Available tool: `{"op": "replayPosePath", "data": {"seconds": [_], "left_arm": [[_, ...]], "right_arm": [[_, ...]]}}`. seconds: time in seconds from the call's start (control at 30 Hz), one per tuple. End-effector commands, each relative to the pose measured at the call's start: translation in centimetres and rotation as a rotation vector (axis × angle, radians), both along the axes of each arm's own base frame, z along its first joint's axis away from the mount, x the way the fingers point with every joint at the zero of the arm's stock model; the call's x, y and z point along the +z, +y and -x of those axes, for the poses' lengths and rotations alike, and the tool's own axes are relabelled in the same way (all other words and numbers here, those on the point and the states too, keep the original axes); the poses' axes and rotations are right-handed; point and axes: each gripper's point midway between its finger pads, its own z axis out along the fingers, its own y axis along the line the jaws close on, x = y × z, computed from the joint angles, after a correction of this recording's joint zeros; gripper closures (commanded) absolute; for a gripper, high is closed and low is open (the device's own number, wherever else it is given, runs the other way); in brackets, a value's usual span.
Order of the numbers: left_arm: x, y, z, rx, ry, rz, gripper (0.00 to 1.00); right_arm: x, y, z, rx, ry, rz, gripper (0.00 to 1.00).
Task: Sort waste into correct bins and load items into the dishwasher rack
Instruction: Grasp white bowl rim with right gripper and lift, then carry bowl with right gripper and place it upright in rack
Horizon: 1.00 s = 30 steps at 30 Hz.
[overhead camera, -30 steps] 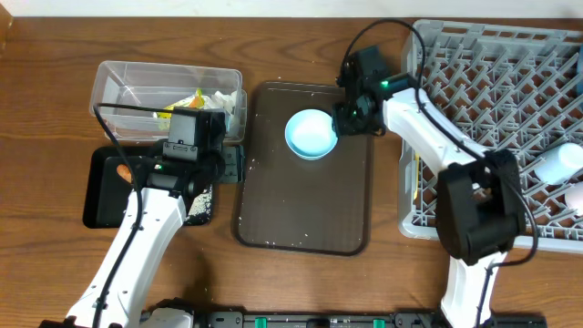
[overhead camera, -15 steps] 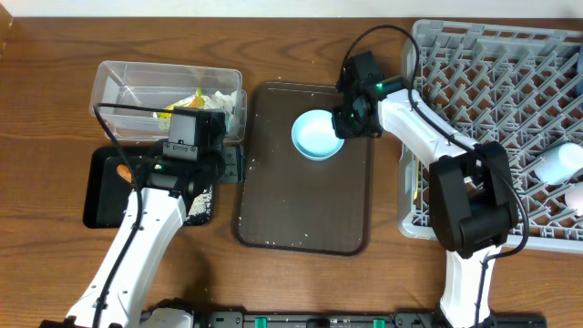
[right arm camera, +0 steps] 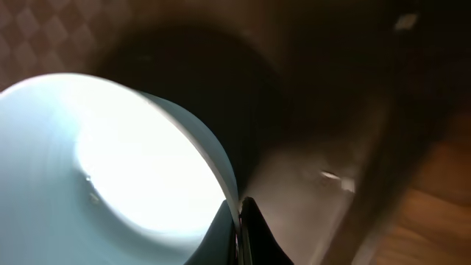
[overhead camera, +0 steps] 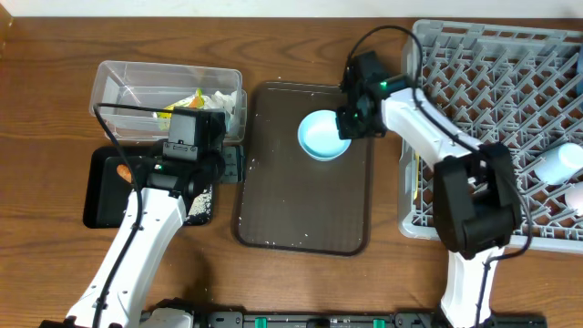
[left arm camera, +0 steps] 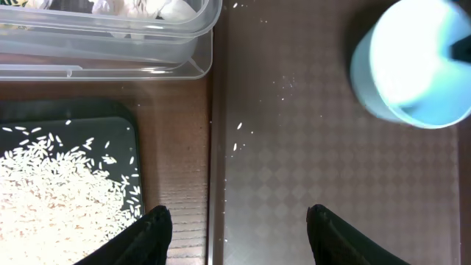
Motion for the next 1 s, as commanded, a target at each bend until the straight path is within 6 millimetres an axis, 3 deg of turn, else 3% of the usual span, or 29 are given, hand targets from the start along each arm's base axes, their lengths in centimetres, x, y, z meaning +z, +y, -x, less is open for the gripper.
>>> {"op": "replayPosePath", "data": {"seconds": [0.0, 0.13, 0.27, 0.4, 0.53, 0.63, 0.77, 0.97], "left_arm": [[0.2, 0.3, -0.2, 0.017, -0.005, -0.002, 0.38], [0.2, 0.3, -0.2, 0.017, -0.006, -0.002, 0.38], [0.3, 0.3, -0.3, 0.017, -0.011, -0.001, 0.38], [0.3, 0.3, -0.3, 0.017, -0.011, -0.001, 0.38], [0.3, 0.3, -0.3, 0.017, -0.011, -0.001, 0.38], [0.3, 0.3, -0.3, 0.017, -0.011, -0.001, 0.38], [0.3, 0.3, -0.3, 0.017, -0.011, -0.001, 0.38], [0.3, 0.3, -0.3, 0.017, -0.012, -0.001, 0.38]], "right_arm": [[6.9, -2.6, -2.0, -0.016, -0.182, 0.023, 0.99], [12.6, -6.7, -3.0, -0.066, -0.353, 0.153, 0.99], [17.7, -12.8, -3.7, -0.171, -0.499, 0.351, 0.99], [21.2, -20.3, -3.5, -0.35, -0.574, 0.631, 0.99], [23.9, -27.0, -1.9, -0.562, -0.587, 0.919, 0.99], [24.8, -30.7, -1.0, -0.656, -0.561, 1.061, 0.99], [24.2, -34.1, -0.1, -0.733, -0.502, 1.158, 0.99], [21.1, -36.5, -0.4, -0.729, -0.41, 1.198, 0.99]]}}
